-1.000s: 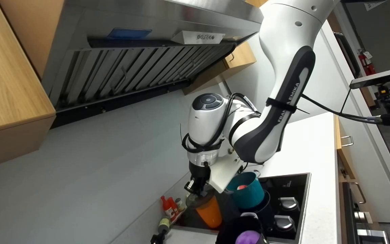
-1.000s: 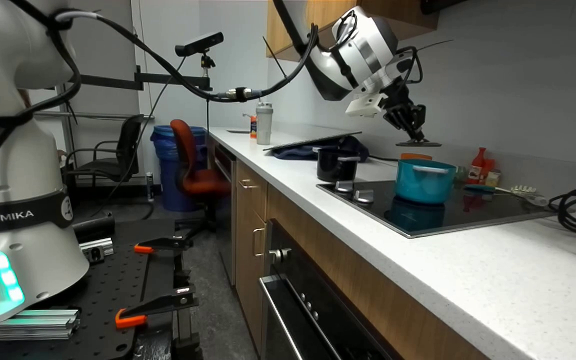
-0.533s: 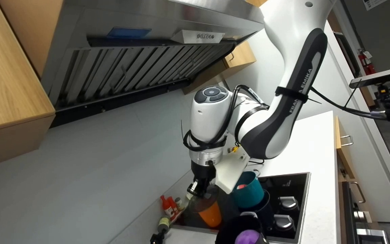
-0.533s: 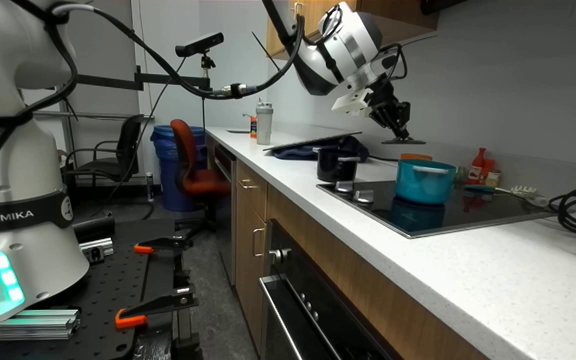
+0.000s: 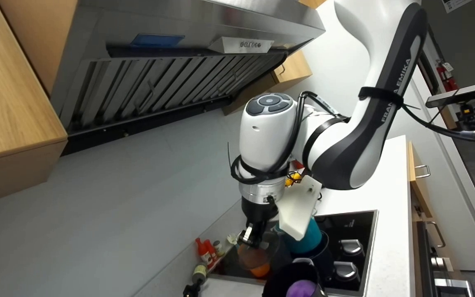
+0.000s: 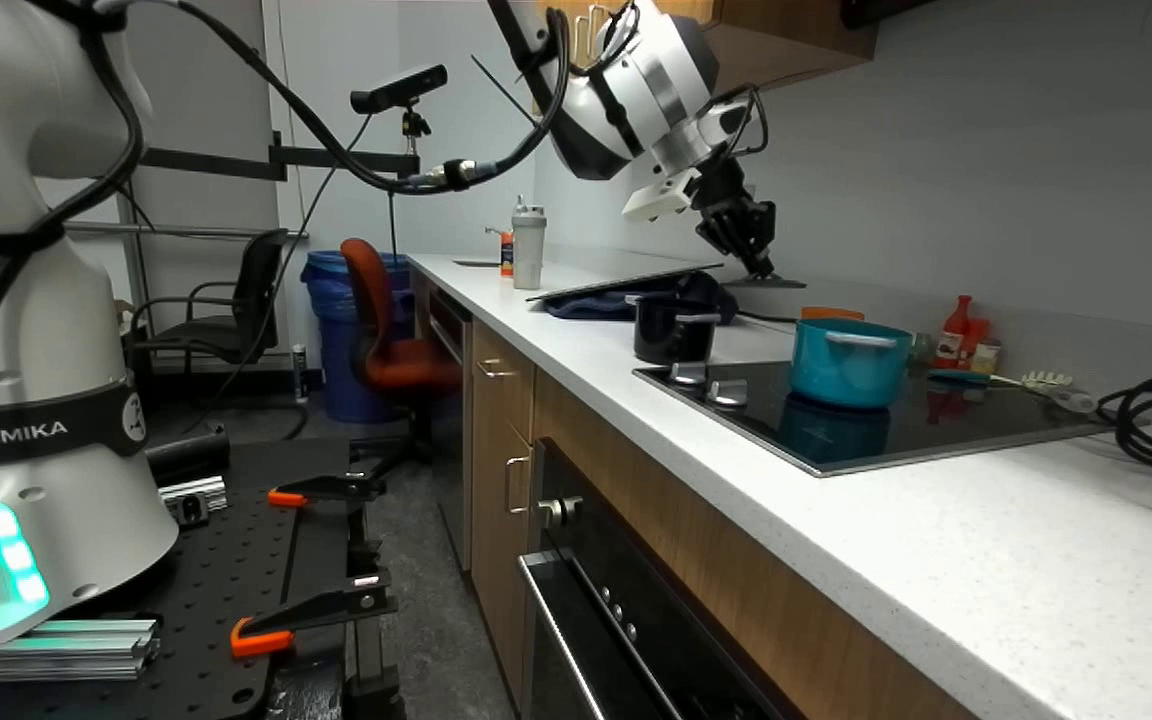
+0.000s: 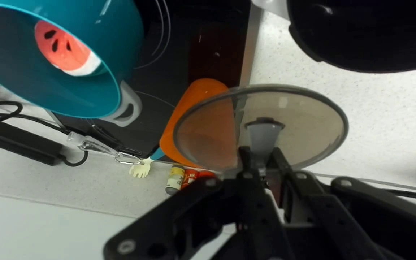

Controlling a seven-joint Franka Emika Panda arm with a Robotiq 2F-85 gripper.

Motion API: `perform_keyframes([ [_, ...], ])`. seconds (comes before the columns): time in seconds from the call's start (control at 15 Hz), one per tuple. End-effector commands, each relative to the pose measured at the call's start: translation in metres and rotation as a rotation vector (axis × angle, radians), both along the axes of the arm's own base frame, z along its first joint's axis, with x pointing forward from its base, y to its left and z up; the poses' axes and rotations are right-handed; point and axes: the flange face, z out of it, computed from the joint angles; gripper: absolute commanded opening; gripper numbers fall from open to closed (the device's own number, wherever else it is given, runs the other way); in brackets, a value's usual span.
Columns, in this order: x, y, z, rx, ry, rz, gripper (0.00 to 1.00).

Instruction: Remove the lid from the top of the orange cup and put it on the black pot

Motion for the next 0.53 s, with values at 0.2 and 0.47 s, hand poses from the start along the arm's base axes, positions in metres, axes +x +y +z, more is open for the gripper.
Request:
perform_keyframes([
  [0.2,-0.043,0.006,0.018,0.025,0.027,0.018,0.04],
  [0.47,-0.062,0.018,0.024,0.035,0.041,0.031,0.04],
])
